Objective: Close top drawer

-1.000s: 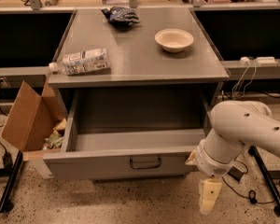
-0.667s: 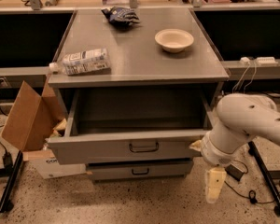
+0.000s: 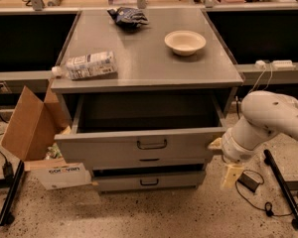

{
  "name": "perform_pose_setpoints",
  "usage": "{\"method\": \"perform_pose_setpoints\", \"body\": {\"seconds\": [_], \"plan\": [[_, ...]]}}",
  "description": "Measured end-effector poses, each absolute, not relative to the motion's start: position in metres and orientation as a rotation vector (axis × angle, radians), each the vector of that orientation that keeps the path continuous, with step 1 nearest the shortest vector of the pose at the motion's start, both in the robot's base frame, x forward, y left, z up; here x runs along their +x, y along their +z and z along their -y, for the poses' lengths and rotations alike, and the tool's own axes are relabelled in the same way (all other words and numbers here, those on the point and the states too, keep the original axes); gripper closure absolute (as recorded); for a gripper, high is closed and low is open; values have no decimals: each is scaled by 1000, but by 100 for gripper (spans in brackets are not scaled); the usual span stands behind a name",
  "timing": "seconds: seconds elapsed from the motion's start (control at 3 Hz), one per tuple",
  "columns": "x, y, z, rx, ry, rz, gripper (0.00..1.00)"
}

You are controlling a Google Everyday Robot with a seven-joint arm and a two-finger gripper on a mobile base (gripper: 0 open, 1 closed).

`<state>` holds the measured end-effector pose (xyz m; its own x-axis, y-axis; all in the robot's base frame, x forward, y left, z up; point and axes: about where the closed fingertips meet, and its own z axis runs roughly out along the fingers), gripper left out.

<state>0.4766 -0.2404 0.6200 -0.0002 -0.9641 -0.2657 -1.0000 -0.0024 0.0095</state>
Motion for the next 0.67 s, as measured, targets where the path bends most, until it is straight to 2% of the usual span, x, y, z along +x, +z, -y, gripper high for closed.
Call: {"method": "perform_pose_setpoints", "body": {"seconds": [0.67], "plan": [[525,624,249,-2070,191,-1994,65]]}}
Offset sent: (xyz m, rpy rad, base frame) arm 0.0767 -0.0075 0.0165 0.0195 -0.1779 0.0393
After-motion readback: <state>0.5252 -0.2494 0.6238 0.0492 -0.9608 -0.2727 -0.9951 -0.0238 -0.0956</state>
